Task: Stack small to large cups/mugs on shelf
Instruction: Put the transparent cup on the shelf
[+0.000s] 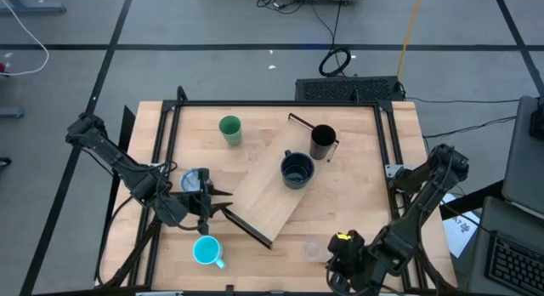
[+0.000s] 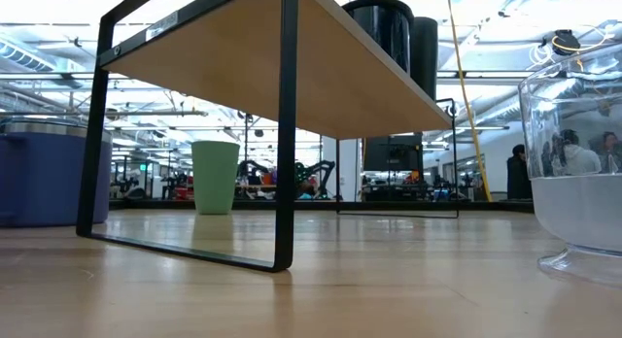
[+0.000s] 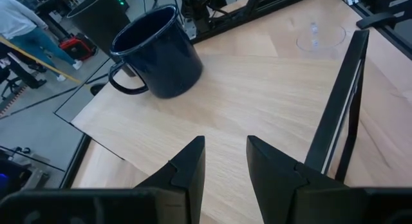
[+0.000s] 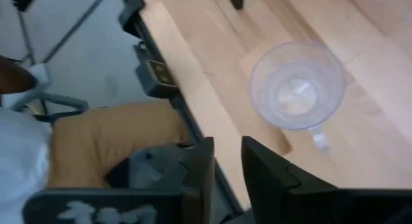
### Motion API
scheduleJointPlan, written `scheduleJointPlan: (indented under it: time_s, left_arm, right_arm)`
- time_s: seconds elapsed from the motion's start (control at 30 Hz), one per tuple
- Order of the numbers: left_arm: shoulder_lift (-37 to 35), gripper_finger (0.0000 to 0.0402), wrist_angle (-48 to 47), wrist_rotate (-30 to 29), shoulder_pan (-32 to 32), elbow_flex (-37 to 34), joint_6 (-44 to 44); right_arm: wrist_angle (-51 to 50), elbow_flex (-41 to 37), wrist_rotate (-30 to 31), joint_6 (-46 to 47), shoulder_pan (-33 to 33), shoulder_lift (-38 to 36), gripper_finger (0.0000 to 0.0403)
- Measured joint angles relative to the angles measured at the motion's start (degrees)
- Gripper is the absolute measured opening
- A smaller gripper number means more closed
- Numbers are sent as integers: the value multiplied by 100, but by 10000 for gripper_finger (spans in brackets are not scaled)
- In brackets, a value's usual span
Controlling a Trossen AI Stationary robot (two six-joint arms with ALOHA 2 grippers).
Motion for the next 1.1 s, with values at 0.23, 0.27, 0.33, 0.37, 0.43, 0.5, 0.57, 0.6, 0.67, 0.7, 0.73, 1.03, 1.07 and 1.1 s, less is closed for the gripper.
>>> scheduleJointPlan:
  time_s: [0.23,0.27,0.33,0.37,0.43,0.5,0.57,0.6,0.67,0.7,0.73,1.03,1.07,1.1]
  left_arm:
    - [0,118,72,2,24,0,2]
    - [0,117,84,2,24,0,2]
    - [0,117,85,3,24,0,11]
    - [0,118,85,4,24,0,27]
    - [0,117,83,4,24,0,28]
    - [0,117,64,4,24,0,28]
    - [0,117,41,4,24,0,32]
    - [0,117,41,4,24,0,30]
    - [0,117,20,4,24,0,34]
    - [0,117,11,4,24,0,43]
    - [0,117,11,4,24,0,41]
    - [0,117,19,2,24,0,63]
    - [0,117,28,3,24,0,64]
    - [0,117,44,3,24,0,68]
  right_arm:
    - [-561,0,2,-29,0,97,160]
    - [-657,0,0,-80,5,102,174]
    - [-798,-2,7,-279,13,114,198]
    - [-831,-2,8,-413,13,121,207]
    - [-887,-59,25,-620,13,128,220]
    - [-866,-186,36,-698,14,126,225]
    - [-847,-311,24,-791,13,126,226]
    - [-794,-379,19,-863,11,126,226]
    - [-603,-546,15,-996,11,124,224]
    - [-523,-629,12,-1047,11,125,223]
    - [-479,-690,9,-1086,11,130,221]
    - [233,-1234,9,-1108,-35,124,220]
    - [331,-1317,8,-1110,-44,124,220]
    - [415,-1395,6,-1110,-48,124,219]
